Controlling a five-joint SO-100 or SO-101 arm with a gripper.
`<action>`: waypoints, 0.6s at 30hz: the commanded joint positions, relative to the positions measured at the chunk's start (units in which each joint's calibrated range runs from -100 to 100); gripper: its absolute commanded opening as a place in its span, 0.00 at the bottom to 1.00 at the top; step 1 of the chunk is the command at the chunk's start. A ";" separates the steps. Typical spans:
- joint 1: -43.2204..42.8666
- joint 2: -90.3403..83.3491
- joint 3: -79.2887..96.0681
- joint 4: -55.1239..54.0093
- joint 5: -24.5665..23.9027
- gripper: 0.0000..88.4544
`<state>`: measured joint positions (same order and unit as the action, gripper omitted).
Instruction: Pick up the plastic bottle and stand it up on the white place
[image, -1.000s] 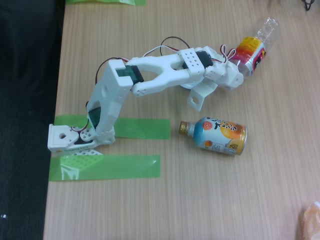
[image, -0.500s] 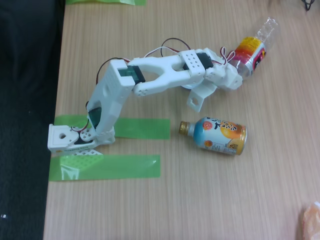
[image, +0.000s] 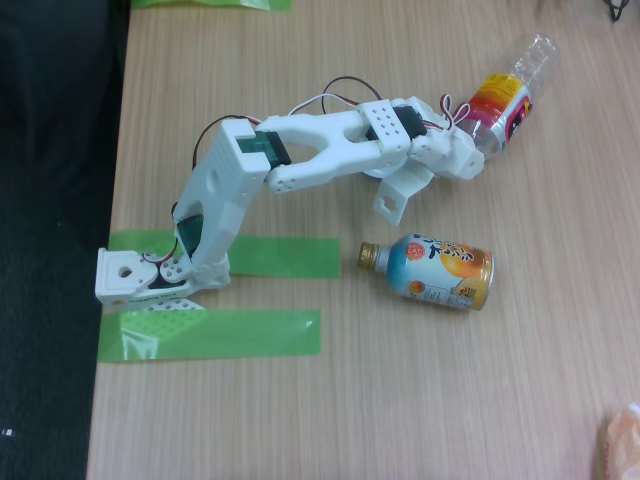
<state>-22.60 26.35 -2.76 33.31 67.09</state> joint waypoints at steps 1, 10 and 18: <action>0.23 -0.35 -1.82 0.17 -0.10 0.36; 0.30 -0.27 -1.73 0.17 -0.10 0.35; 0.82 -0.18 -1.63 0.26 -0.10 0.35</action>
<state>-22.30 26.35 -2.76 33.31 67.09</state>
